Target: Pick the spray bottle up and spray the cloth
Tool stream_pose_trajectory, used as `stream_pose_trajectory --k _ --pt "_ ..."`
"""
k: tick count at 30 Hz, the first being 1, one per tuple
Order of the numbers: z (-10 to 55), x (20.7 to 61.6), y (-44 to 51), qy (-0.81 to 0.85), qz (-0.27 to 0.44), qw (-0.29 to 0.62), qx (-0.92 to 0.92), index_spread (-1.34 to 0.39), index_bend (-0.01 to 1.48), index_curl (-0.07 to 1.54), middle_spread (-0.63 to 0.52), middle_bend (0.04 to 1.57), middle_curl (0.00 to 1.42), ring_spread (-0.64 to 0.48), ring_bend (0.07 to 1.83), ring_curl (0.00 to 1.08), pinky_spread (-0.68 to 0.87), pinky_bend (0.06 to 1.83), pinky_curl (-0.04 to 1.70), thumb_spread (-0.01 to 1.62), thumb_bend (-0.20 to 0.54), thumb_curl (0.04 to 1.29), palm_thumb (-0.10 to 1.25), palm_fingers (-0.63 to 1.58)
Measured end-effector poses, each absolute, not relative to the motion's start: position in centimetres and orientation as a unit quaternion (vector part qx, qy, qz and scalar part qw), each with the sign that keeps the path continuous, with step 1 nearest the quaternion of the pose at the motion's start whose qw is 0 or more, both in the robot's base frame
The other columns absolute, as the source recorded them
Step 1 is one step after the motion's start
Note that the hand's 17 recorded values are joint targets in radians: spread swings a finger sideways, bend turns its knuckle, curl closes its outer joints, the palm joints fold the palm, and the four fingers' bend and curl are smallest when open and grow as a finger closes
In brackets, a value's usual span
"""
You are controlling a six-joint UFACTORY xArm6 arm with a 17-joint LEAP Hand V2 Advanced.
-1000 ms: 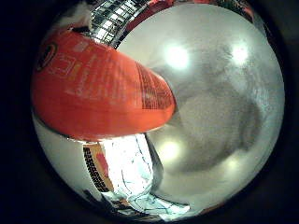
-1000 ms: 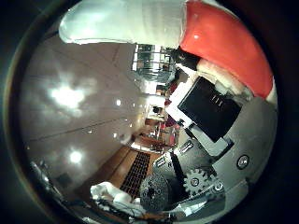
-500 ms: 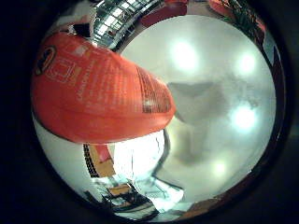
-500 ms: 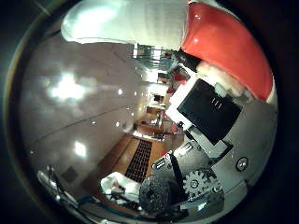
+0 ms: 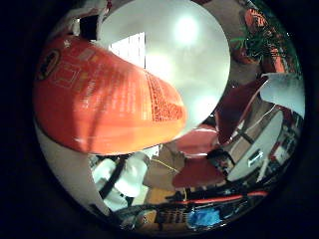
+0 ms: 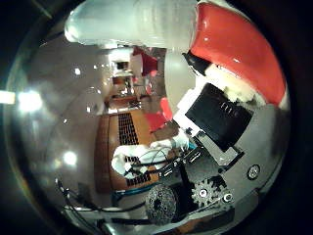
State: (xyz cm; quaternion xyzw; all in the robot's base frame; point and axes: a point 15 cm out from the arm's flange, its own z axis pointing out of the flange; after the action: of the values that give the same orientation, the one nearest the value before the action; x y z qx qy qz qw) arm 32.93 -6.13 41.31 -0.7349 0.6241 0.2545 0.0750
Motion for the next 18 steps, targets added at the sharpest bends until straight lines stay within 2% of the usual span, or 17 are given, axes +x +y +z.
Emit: stream_pose_trajectory --k 7,13,18 --pt "42.0 30.5 -3.4 0.596 0.235 -0.086 -0.763 -0.21 1.12 0.75 -0.09 1.37 0.59 -0.16 1.48 0.59 -0.19 1.07 1.22 0.89 -0.017 0.79 1.02 1.19" --pt "41.6 30.2 -1.3 0.578 0.201 -0.181 -0.77 -0.22 1.11 0.75 -0.09 1.38 0.59 -0.16 1.49 0.58 -0.19 1.05 1.24 0.89 -0.015 0.8 1.02 1.19" --pt "40.3 29.9 -0.4 0.558 0.204 -0.265 -0.76 -0.22 1.11 0.76 -0.09 1.38 0.59 -0.16 1.49 0.58 -0.2 1.04 1.25 0.9 -0.017 0.8 1.01 1.19"
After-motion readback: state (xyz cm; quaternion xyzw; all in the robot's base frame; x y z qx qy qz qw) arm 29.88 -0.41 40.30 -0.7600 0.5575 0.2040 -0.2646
